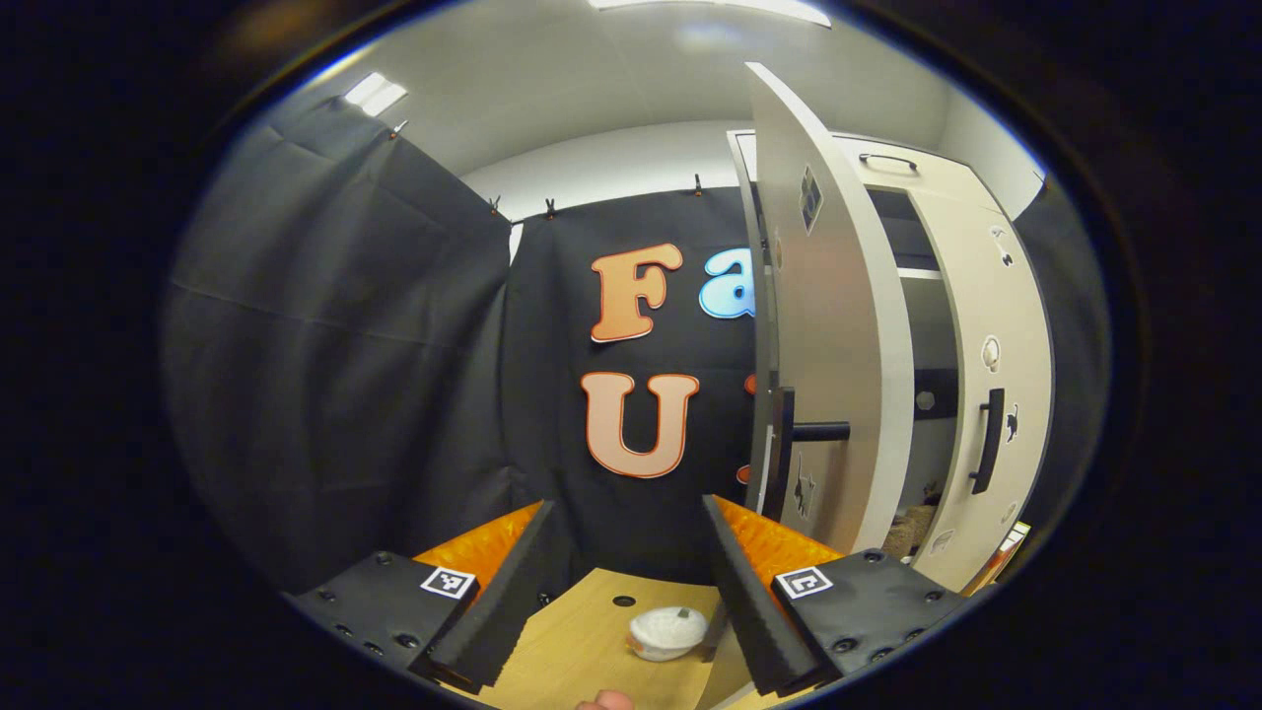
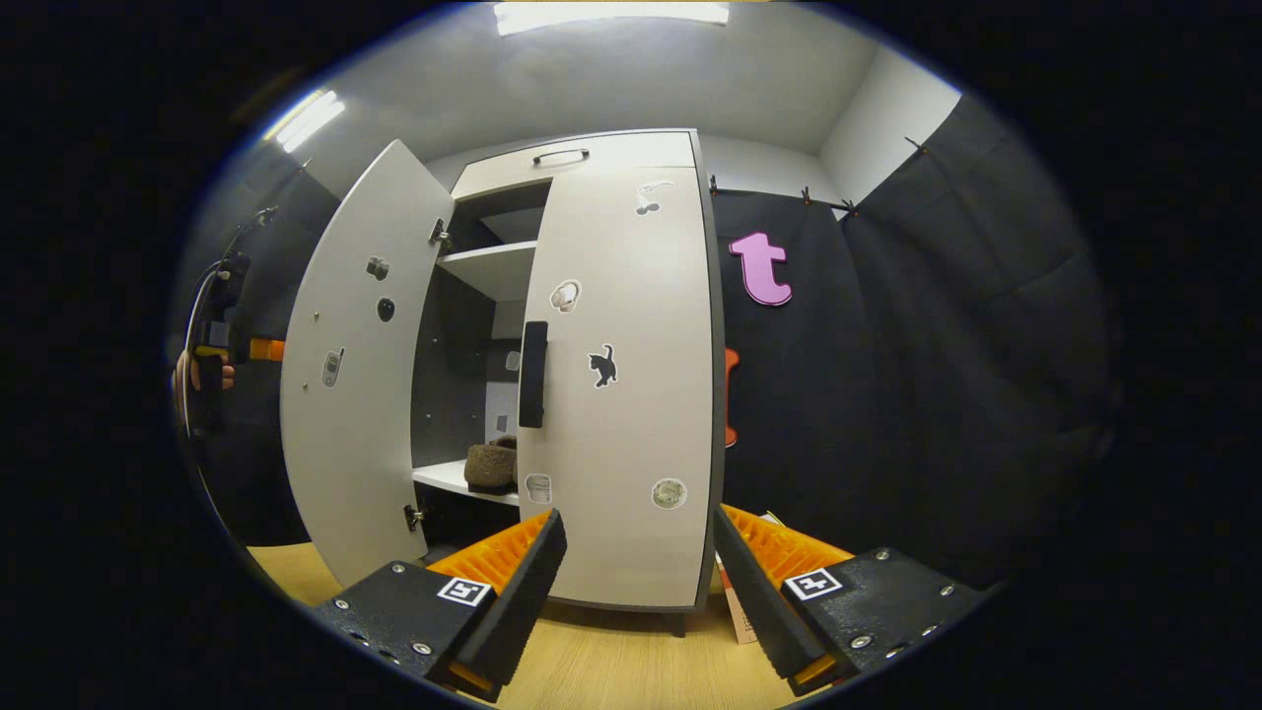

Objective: Grab one shoe with the right hand and put it into the shoe cabinet, grab the other shoe with the left hand and put it into the shoe cabinet; then close the right door with the right hand and the left door with the left hand.

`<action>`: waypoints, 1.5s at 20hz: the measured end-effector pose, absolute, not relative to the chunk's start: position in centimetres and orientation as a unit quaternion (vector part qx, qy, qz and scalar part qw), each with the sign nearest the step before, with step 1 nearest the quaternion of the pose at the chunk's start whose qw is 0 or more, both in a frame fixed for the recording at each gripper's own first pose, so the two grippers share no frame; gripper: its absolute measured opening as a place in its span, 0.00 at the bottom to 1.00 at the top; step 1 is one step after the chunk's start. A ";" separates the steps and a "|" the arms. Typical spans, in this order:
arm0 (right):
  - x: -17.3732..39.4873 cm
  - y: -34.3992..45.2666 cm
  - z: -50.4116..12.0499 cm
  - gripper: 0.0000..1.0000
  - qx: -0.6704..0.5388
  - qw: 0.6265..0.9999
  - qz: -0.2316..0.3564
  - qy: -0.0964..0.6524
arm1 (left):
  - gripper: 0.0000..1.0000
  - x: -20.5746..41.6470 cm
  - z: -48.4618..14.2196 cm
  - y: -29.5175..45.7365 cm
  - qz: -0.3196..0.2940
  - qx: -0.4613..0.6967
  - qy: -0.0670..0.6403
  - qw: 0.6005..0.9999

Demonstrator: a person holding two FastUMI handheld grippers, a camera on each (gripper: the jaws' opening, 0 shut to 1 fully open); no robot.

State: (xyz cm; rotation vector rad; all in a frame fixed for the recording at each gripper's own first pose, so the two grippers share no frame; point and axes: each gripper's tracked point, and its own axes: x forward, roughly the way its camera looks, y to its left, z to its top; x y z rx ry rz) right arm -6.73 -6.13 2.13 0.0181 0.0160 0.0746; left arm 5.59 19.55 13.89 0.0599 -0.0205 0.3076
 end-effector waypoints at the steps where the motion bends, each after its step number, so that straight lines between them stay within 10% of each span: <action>1: -6.6 -6.0 2.2 0.93 0.010 0.999 0.039 0.008 | 0.95 5.6 14.0 18.6 0.144 0.034 -0.011 0.989; 30: -8.7 -11.2 1.0 0.93 0.010 0.999 -0.041 0.035 | 0.96 13.8 10.7 -1.4 -0.087 -0.022 0.015 0.996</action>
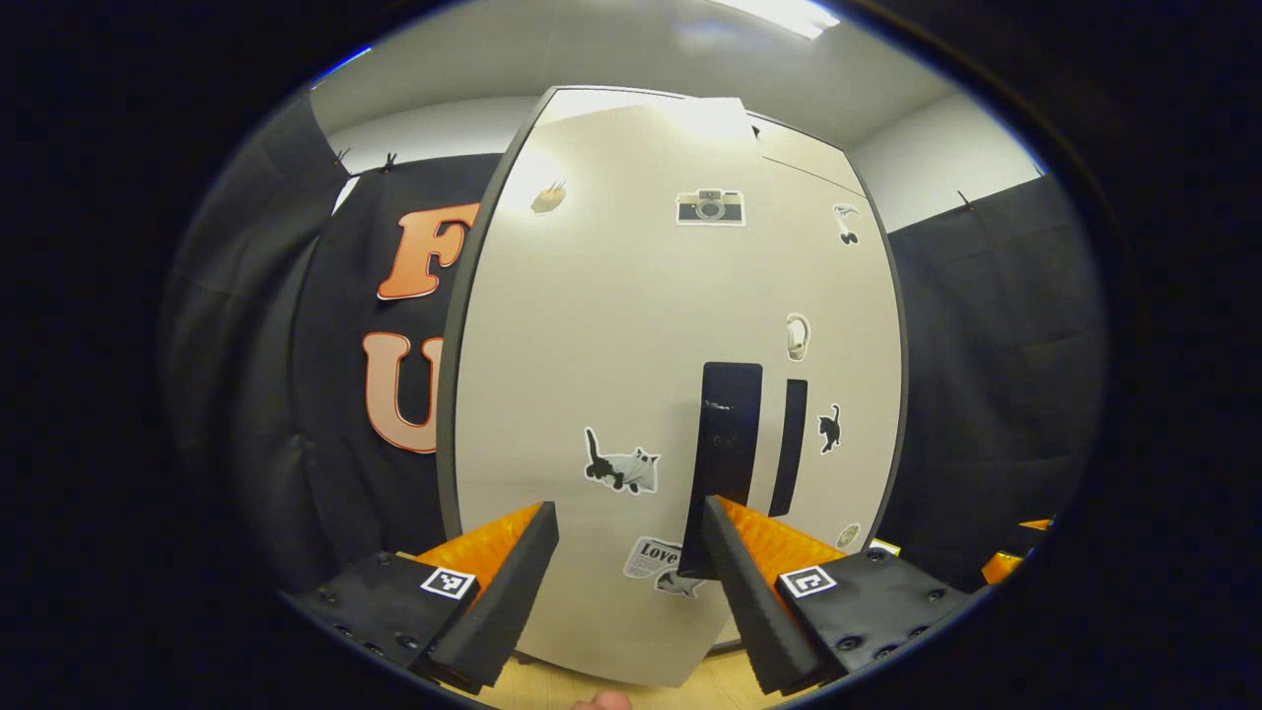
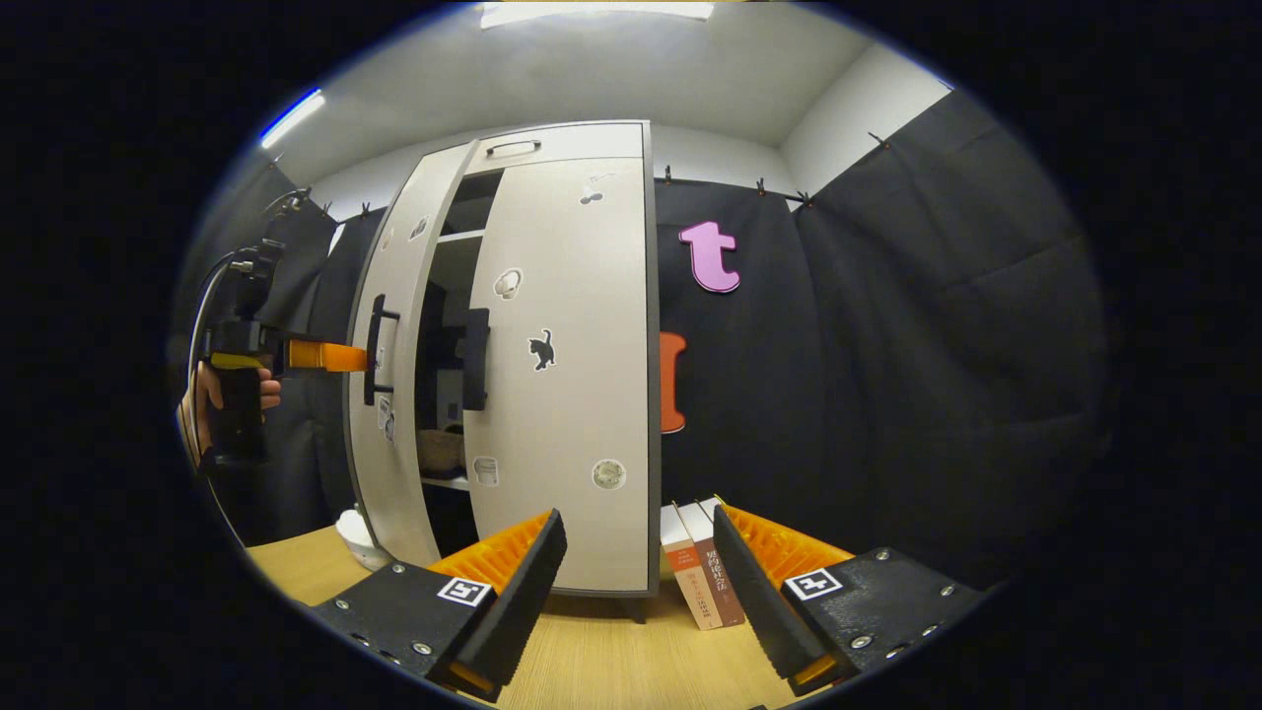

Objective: Grab one shoe with the right hand and put it into the shoe cabinet, grab the other shoe with the left hand and put it into the shoe cabinet; then close the right door with the right hand and the left door with the left hand.

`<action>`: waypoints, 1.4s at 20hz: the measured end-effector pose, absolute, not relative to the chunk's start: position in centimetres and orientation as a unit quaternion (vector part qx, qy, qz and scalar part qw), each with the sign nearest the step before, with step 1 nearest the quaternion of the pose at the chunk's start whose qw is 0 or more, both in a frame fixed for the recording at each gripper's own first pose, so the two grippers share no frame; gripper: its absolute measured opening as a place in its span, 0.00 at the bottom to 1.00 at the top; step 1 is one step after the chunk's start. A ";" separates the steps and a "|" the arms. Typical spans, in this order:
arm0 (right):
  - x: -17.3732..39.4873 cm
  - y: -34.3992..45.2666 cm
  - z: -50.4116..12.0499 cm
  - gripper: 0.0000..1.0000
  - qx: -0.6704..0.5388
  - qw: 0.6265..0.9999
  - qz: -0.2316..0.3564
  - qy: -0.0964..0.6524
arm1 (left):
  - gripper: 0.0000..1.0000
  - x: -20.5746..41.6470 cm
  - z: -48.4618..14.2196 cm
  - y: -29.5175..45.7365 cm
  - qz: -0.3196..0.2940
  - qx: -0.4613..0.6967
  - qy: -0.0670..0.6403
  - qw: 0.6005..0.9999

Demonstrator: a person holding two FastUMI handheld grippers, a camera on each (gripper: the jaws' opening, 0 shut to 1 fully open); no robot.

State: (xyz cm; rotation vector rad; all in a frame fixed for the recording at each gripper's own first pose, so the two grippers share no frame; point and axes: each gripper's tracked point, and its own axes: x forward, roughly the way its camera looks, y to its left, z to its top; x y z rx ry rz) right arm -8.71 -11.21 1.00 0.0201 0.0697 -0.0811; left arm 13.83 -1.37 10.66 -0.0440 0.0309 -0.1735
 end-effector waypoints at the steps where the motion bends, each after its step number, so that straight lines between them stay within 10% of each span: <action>1: -8.7 -11.4 1.0 0.93 0.009 0.998 -0.043 0.035 | 0.94 14.0 10.6 -1.6 -0.088 -0.019 0.015 0.996; 28: -7.5 -13.2 1.1 0.92 0.015 0.998 -0.054 0.029 | 0.96 15.1 12.0 -2.0 -0.069 -0.013 -0.012 0.997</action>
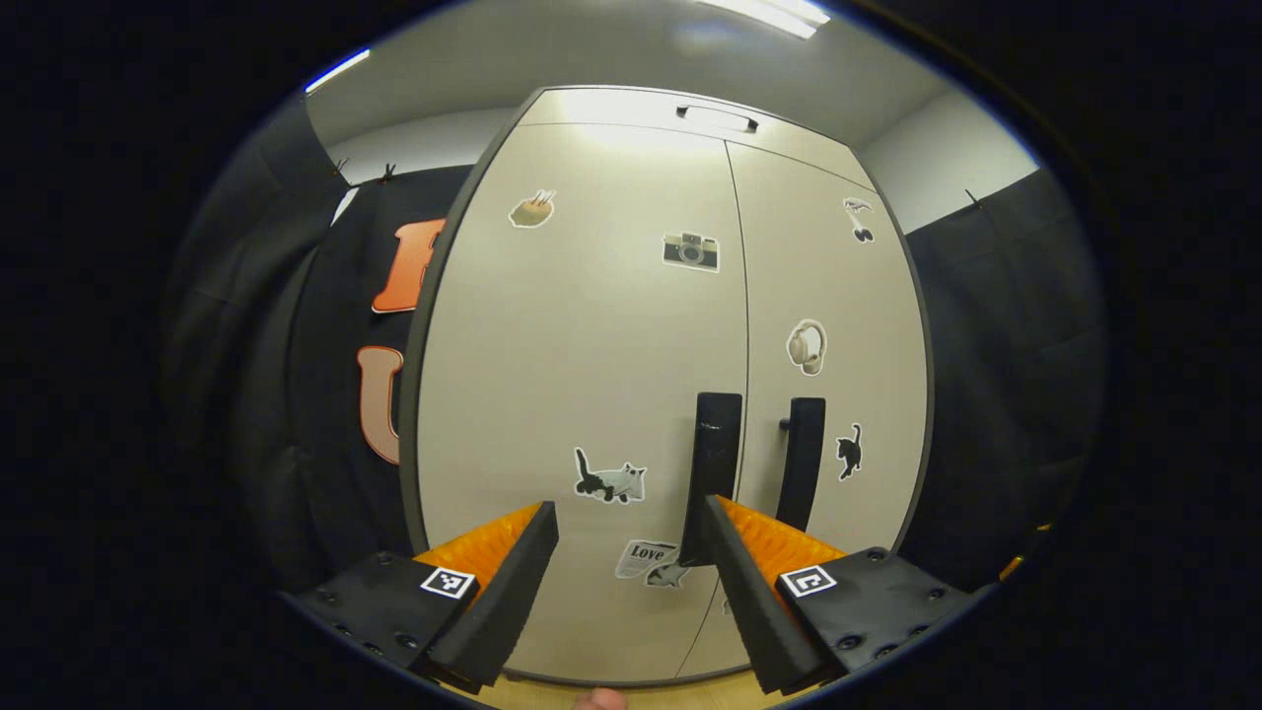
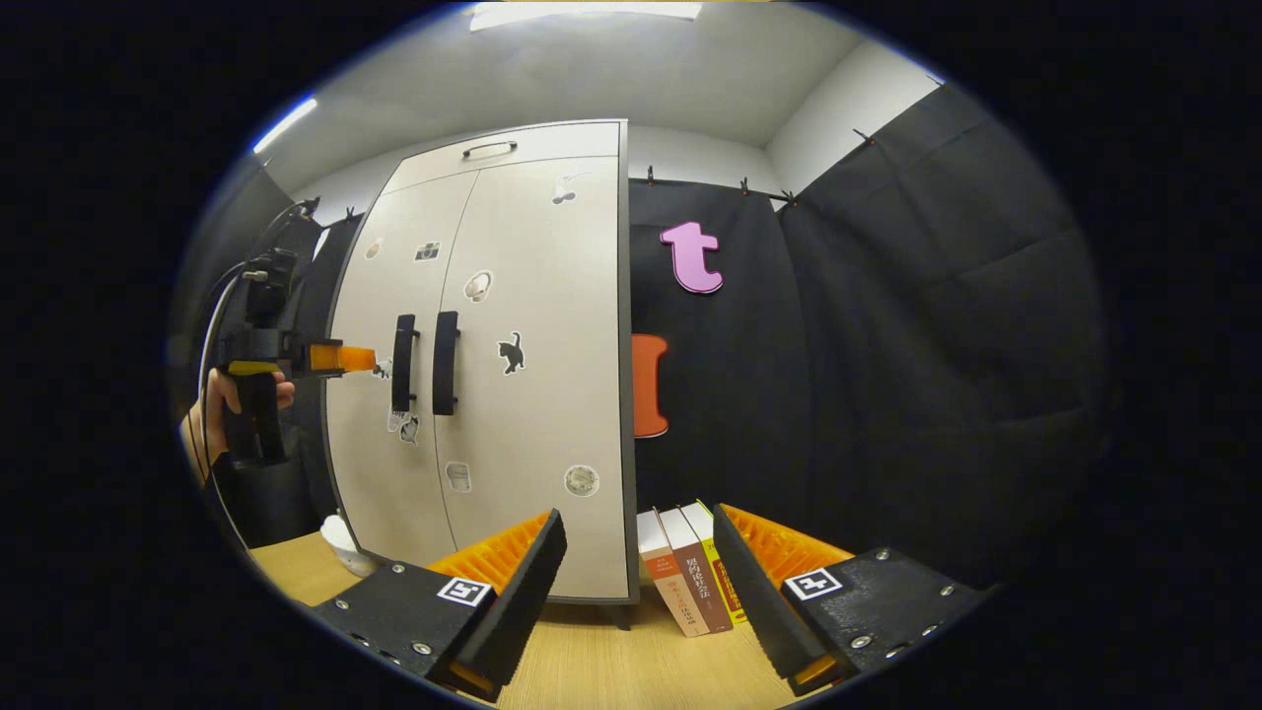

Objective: Grab one shoe with the right hand and put it into the shoe cabinet, grab the other shoe with the left hand and put it into the shoe cabinet; then close the right door with the right hand and the left door with the left hand.

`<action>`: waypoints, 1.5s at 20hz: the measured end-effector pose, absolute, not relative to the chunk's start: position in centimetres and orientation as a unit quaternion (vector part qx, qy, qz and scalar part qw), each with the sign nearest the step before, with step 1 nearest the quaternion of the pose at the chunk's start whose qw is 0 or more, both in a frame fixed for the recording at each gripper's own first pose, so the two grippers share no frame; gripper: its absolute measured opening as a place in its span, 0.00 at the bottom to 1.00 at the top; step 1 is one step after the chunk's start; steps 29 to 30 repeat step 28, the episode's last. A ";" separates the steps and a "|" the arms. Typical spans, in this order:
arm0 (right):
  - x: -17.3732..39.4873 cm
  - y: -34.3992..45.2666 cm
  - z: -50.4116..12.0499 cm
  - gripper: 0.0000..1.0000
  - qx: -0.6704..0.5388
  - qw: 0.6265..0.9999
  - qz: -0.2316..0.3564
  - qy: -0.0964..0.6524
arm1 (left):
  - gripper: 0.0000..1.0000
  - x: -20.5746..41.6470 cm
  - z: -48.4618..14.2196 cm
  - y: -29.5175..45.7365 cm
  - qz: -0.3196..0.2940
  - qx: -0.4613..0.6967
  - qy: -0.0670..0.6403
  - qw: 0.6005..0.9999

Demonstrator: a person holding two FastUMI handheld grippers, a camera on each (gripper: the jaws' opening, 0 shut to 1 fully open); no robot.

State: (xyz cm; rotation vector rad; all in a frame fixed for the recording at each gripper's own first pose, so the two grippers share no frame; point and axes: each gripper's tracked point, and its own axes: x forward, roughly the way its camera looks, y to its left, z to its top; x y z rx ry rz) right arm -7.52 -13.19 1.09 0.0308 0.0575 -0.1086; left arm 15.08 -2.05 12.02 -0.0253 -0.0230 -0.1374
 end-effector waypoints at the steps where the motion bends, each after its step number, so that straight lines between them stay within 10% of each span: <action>1: -7.3 -12.7 1.0 0.92 0.018 0.998 -0.047 0.030 | 0.96 14.5 12.0 -1.6 -0.064 -0.006 -0.014 0.998; 30: -7.8 -4.7 0.0 0.93 0.038 0.999 0.016 0.024 | 0.96 6.1 6.9 -0.2 -0.024 0.009 -0.004 1.000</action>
